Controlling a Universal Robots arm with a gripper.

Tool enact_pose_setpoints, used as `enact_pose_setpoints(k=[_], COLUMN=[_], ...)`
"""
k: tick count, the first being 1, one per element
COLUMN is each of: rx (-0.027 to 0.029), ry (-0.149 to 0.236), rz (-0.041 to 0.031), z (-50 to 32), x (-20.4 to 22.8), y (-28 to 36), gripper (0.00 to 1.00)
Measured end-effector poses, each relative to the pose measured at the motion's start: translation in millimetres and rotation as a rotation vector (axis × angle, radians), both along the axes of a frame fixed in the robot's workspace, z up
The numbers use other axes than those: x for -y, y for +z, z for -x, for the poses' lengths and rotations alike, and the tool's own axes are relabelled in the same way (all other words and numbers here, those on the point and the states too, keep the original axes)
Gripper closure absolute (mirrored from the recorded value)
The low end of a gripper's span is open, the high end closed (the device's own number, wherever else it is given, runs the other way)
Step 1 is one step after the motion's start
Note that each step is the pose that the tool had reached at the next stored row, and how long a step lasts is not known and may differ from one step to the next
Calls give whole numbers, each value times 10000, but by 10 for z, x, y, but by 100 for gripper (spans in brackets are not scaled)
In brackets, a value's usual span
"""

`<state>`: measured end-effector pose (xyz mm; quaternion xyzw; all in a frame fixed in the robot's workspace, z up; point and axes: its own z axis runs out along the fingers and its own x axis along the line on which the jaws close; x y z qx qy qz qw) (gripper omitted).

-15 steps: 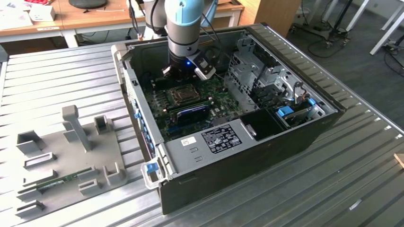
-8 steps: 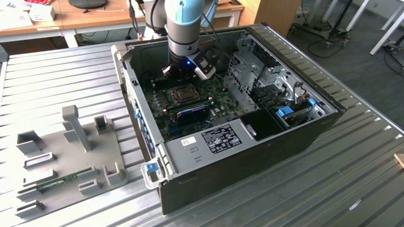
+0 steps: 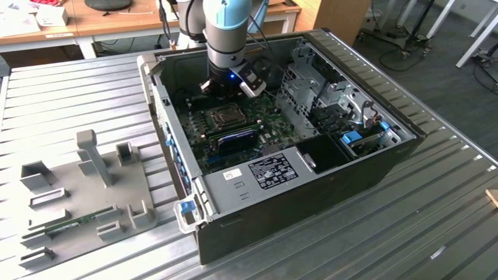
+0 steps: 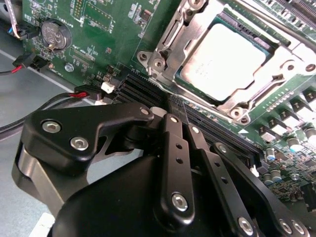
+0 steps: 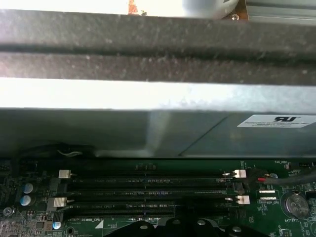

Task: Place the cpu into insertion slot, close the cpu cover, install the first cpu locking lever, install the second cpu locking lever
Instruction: 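Install the first cpu locking lever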

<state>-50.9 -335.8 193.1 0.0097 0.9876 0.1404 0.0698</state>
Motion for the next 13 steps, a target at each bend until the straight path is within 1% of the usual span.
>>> enact_pose_setpoints(k=[13], rx=[-1], ry=[0], rz=[1], z=[-12], x=[1], y=[-8], gripper=[89])
